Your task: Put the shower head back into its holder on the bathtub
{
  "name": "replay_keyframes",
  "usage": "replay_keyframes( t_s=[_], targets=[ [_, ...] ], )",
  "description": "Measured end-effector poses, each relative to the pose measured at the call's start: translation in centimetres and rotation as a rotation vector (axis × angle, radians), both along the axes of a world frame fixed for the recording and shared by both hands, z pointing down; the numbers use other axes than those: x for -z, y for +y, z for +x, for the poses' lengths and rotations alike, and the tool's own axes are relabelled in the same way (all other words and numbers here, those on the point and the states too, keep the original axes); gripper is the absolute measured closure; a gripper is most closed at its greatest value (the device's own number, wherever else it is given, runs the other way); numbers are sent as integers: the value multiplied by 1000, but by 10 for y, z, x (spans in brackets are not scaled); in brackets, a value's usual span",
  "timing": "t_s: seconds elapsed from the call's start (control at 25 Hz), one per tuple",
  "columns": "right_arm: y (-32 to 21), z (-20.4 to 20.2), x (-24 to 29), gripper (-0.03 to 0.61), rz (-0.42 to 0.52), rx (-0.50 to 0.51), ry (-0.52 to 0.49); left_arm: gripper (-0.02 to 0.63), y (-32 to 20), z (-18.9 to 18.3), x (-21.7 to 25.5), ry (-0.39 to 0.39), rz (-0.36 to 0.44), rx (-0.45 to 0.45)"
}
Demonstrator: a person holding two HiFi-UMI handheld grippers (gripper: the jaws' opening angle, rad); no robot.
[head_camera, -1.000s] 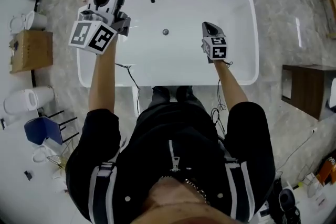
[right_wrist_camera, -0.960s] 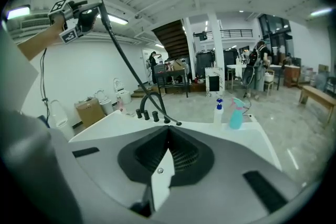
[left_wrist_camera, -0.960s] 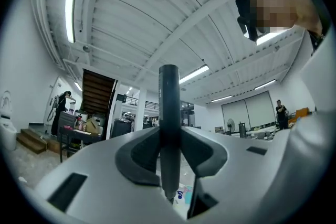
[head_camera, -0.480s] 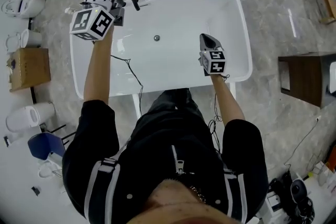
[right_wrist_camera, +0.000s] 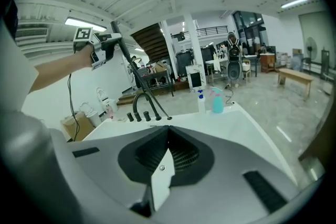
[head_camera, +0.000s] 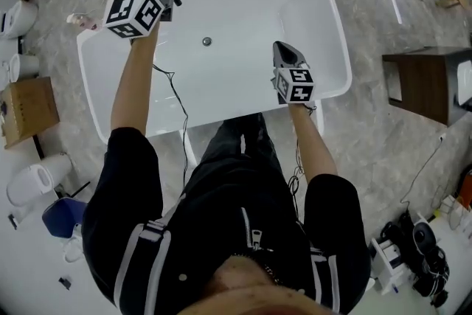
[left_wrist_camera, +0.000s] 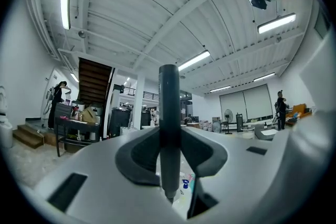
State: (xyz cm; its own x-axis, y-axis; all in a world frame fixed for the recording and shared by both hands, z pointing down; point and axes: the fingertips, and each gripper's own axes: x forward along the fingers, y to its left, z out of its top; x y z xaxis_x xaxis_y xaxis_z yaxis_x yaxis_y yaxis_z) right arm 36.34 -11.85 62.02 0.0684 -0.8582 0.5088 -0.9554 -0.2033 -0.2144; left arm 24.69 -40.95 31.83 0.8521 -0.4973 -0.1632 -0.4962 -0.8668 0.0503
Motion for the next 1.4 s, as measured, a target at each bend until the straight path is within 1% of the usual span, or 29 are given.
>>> replay_keyframes(
  t_s=[0.24,0.44,0.6,0.96,1.24,1.4],
  targets=[
    [-19,-16,-9,569,-9,-43,-35,483,-28,17,-55,-52,-30,-24],
    [-30,-32,-17,569,-25,-39,-47,482,-49,26,-92,-66,-73,-19],
    [-43,-36,-24,569,-38,-44,-56,483,-66,36,-120,-87,-83,-15],
    [-57,-29,-36,569,-55,-34,-74,482,-94,66,-182,-85,-145,60],
    [-67,-20,-55,569,-61,-22,-96,482,-113,85,-232,-102,-150,116],
    [-72,-14,-69,569,-63,-24,-118,482,-126,94,-265,-124,-164,144]
  ],
)
